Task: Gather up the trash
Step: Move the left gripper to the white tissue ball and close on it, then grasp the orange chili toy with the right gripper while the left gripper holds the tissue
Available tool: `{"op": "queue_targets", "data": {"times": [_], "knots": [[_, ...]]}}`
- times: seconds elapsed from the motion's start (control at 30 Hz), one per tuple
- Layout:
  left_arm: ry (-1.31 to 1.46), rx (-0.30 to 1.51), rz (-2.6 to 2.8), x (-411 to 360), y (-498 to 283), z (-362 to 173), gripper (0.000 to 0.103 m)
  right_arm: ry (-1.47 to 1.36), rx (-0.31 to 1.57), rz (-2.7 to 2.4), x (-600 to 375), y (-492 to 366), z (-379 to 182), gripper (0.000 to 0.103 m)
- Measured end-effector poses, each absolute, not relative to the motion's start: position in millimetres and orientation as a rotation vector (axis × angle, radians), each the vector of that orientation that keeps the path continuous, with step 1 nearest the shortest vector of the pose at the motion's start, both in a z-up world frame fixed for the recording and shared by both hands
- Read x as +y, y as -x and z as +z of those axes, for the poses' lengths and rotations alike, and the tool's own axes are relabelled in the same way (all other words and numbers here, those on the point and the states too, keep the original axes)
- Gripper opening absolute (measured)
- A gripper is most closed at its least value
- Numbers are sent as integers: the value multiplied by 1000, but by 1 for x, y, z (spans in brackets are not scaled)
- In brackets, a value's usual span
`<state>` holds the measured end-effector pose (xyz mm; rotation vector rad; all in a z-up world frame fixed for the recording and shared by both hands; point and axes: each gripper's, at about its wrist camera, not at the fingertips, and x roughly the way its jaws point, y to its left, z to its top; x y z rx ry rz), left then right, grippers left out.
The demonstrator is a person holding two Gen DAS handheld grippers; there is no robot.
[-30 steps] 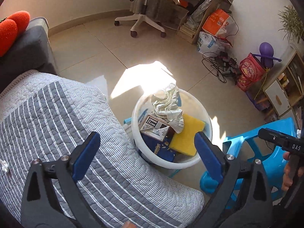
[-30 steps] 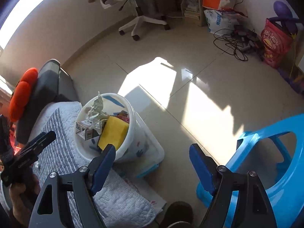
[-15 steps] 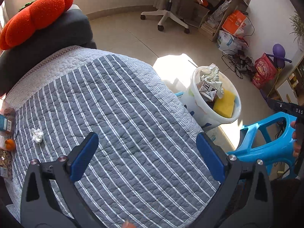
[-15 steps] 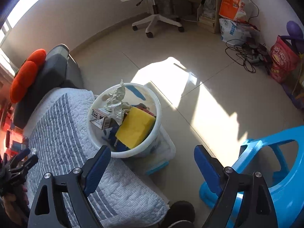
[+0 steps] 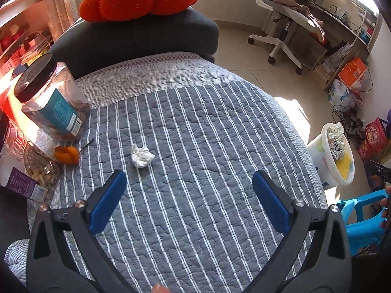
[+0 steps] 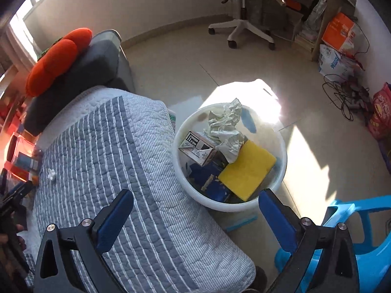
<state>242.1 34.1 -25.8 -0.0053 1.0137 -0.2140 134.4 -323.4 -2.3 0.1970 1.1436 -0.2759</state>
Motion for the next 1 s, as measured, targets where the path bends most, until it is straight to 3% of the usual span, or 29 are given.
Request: {"op": "queue_targets", "data": {"times": [0.3, 0.43, 0.77, 0.87, 1.0], "knots": [[142, 1200, -103, 74, -282, -86, 100, -172, 1195, -205, -274, -165, -26, 103], [149, 1198, -69, 74, -294, -100, 82, -158, 1229, -195, -263, -172, -36, 103], [144, 1177, -26, 74, -317, -122, 53, -125, 1278, -192, -259, -176, -48, 103], [137, 1182, -20, 76, -319, -127, 37, -113, 1285, -188, -257, -176, -49, 103], [133, 1180, -44, 77, -317, -121, 32, -110, 1292, -184, -255, -176, -51, 103]]}}
